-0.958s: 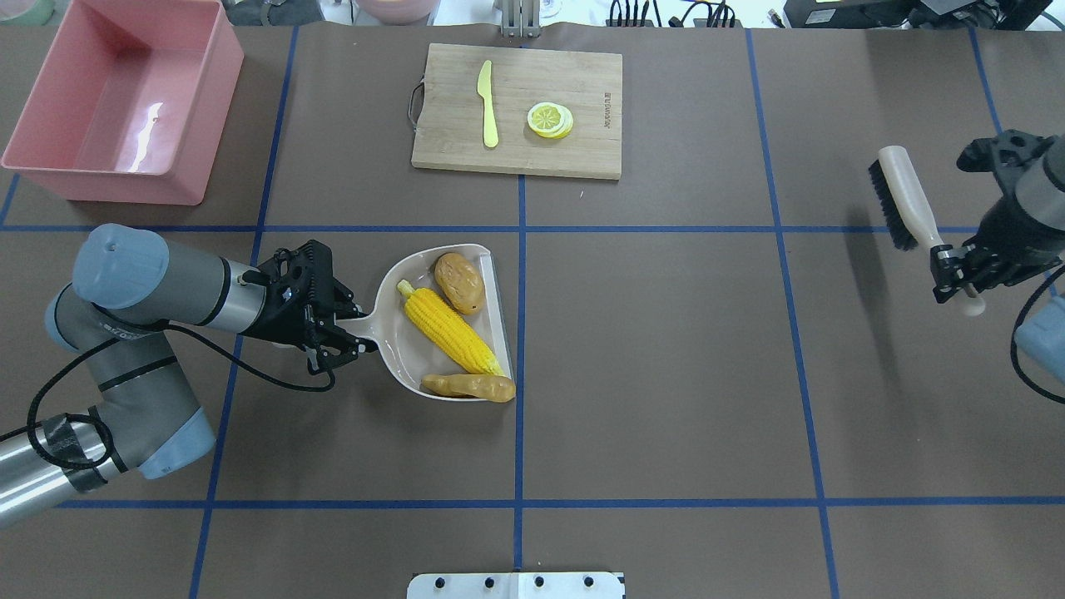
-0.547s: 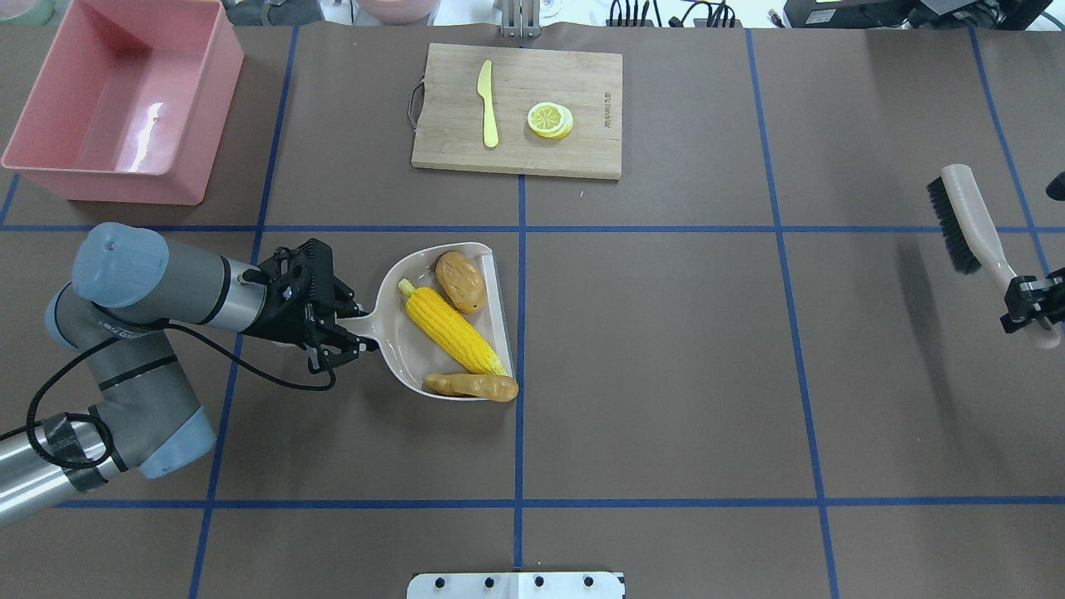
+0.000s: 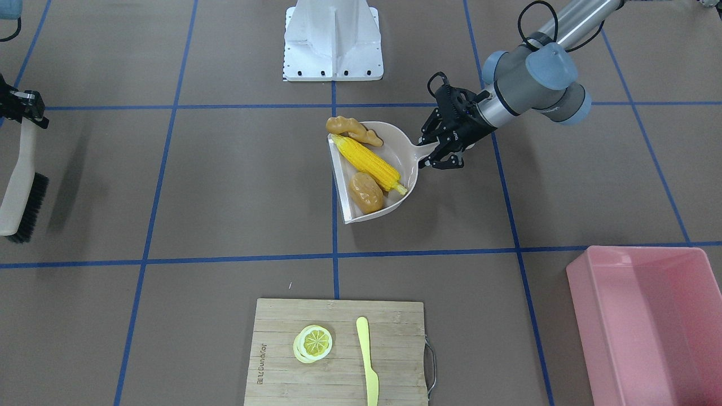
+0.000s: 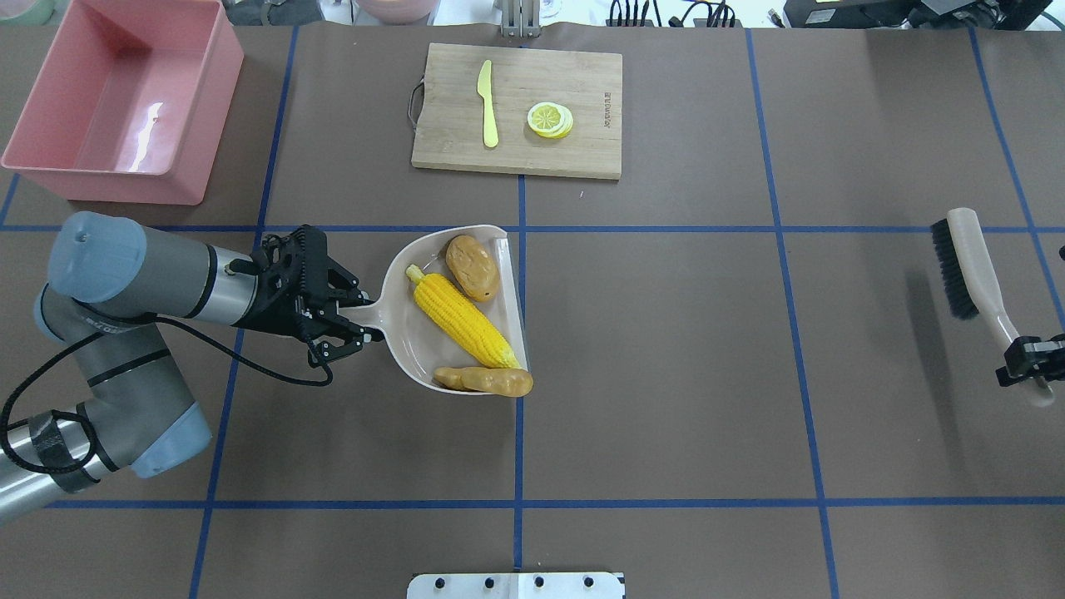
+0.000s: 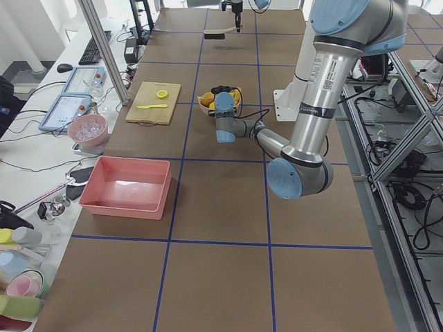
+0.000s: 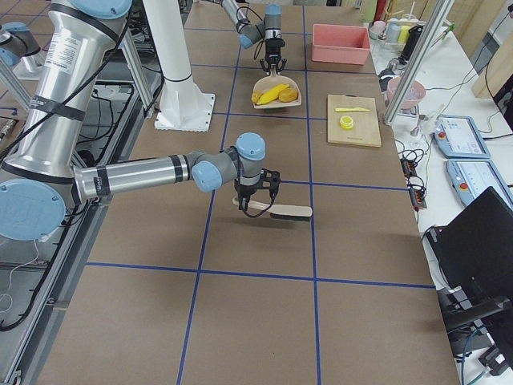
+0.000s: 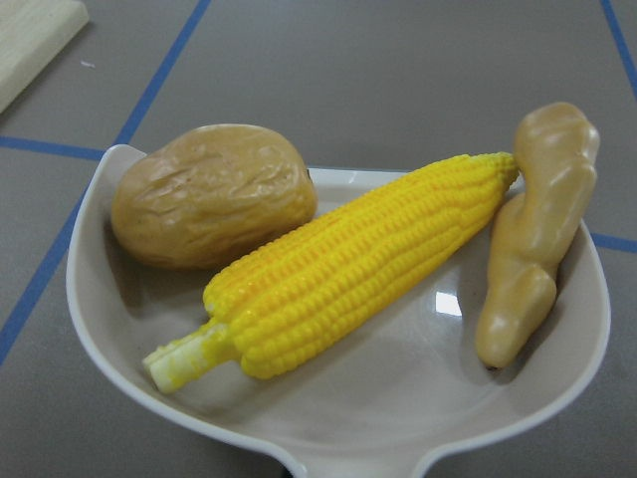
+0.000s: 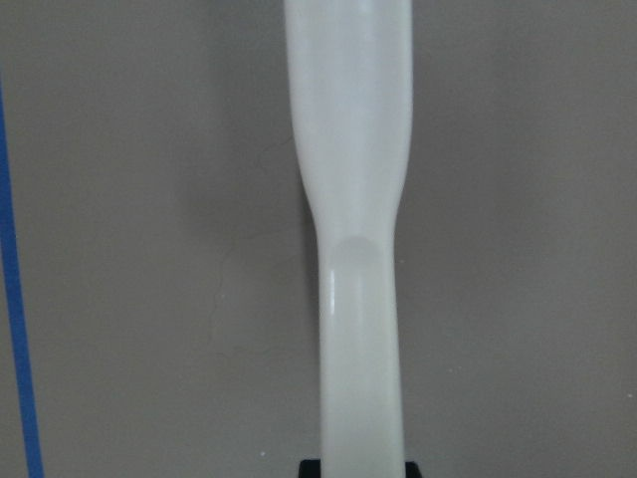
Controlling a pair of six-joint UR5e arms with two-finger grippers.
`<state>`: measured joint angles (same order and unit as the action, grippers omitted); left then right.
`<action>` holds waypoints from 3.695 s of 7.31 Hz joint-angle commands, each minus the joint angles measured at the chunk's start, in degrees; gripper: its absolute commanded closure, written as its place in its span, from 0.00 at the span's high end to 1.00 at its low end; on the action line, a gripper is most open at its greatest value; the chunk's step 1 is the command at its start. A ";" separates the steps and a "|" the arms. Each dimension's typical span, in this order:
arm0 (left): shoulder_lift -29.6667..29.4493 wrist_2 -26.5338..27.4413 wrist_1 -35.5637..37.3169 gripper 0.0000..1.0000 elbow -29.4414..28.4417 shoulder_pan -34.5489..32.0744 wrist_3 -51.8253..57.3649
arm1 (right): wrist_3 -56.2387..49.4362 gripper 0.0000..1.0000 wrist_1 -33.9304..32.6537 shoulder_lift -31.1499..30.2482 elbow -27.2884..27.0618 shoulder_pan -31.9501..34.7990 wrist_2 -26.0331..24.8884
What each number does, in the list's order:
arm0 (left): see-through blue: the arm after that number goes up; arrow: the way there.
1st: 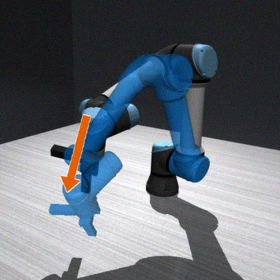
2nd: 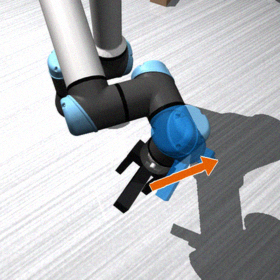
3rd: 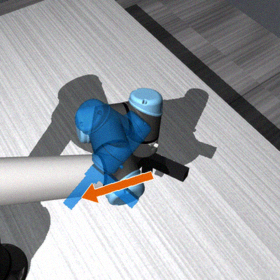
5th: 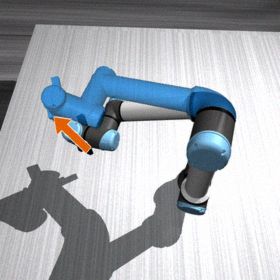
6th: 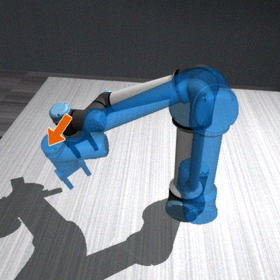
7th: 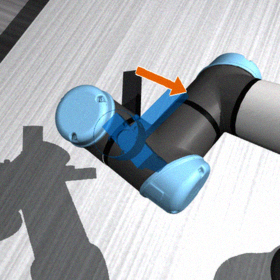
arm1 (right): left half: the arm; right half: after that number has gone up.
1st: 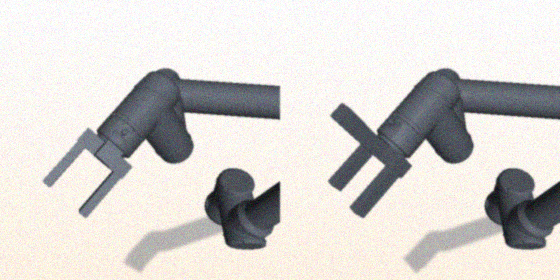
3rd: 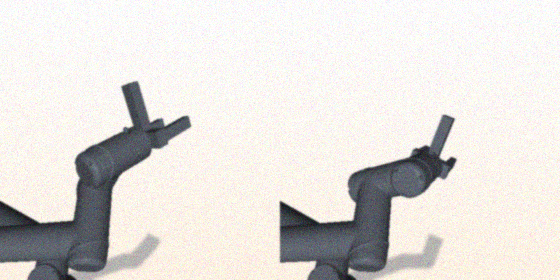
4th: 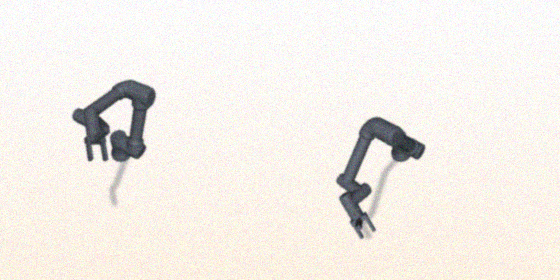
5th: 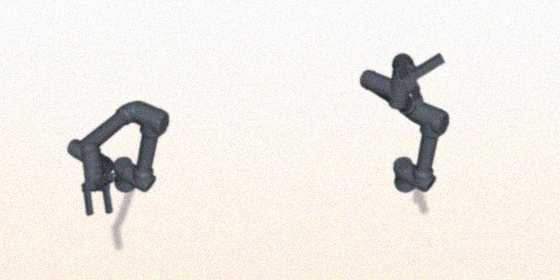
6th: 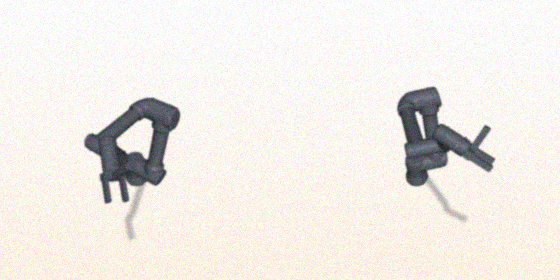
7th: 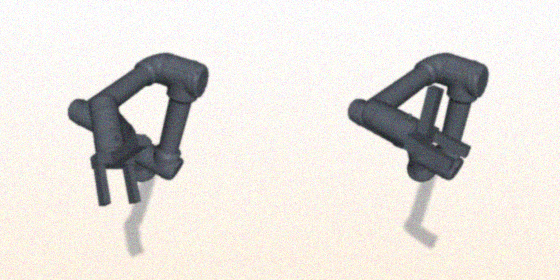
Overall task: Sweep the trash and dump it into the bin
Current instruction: 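Lift the dustpan with the left gripper while the right gripper withdraws the brush, then carry the loaded dustpan with the left gripper over the pink bin, then tilt the dustpan with the left gripper to dump food into the bin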
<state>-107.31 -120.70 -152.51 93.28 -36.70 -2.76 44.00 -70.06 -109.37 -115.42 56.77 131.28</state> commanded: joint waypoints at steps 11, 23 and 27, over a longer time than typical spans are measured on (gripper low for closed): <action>3.16 26.87 3.01 0.00 5.94 -12.60 -27.65 | 4.69 0.00 4.41 -2.16 0.55 -11.15 -4.80; 10.81 15.36 0.28 0.00 4.45 -23.76 -109.22 | 3.81 0.94 4.32 -3.31 -1.12 -9.86 -5.08; 9.85 11.46 -3.82 0.00 4.45 -24.03 -127.97 | -14.59 1.00 -0.41 -2.34 4.39 7.34 -3.49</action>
<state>-97.16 -108.36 -154.15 97.75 -60.69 -124.92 35.56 -68.94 -111.97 -113.45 58.39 127.31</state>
